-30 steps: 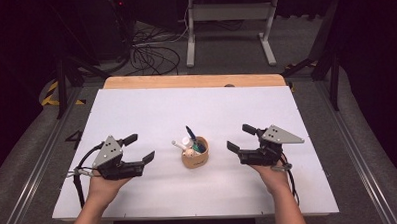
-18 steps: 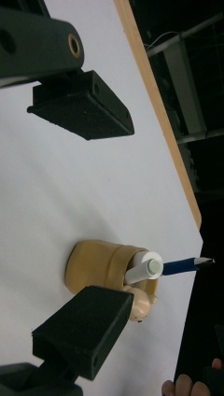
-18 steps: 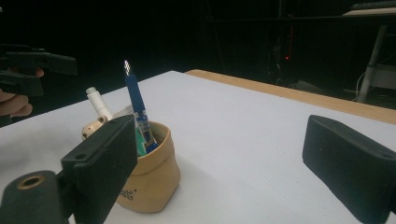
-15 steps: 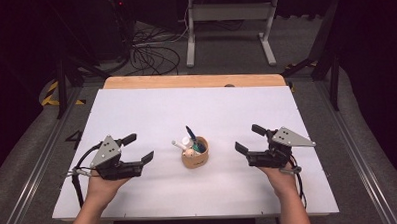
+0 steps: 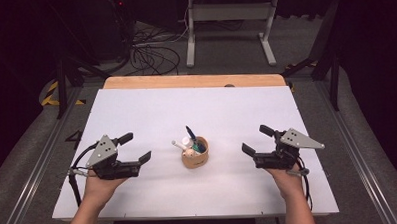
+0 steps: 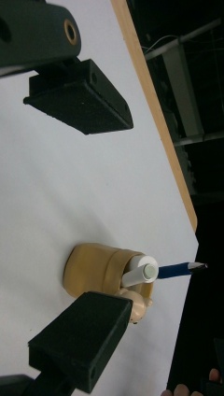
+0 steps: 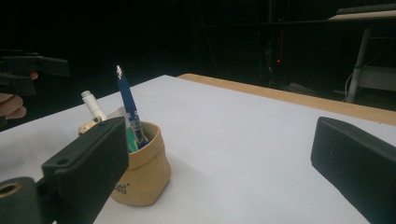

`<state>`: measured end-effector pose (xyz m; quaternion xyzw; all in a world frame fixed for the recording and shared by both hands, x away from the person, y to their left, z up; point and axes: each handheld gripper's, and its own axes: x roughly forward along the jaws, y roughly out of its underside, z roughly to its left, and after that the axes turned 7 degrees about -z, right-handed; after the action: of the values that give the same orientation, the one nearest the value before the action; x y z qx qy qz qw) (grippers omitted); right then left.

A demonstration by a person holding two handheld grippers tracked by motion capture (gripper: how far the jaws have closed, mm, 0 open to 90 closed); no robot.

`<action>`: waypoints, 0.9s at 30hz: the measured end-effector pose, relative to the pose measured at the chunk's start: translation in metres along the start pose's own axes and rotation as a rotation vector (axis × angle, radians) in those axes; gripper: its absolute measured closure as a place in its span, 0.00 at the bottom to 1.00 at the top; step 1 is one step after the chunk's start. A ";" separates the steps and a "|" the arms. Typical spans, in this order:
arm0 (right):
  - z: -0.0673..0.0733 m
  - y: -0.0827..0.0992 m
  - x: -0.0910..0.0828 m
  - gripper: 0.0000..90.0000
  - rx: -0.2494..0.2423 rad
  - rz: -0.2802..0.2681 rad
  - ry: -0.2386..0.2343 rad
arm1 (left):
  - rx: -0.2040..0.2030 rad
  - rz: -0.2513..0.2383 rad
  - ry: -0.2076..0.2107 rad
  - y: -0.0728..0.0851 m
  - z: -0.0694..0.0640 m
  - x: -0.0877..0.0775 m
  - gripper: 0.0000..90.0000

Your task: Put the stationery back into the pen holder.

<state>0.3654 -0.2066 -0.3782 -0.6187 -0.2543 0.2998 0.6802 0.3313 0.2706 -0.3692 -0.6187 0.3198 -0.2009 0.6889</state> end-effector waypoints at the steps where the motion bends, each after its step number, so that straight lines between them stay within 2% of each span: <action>1: -0.001 0.000 -0.001 0.05 0.001 -0.001 0.001 | -0.001 0.000 0.000 0.000 0.000 0.000 0.15; 10: -0.006 0.000 -0.008 0.01 0.008 0.005 0.007 | -0.006 -0.002 -0.002 0.000 0.001 -0.002 0.14; 27: -0.021 -0.003 -0.030 0.00 0.010 -0.031 0.027 | -0.016 -0.008 -0.001 0.001 0.004 -0.005 0.10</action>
<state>0.3601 -0.2424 -0.3765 -0.6152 -0.2531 0.2824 0.6912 0.3306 0.2774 -0.3690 -0.6257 0.3183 -0.2008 0.6833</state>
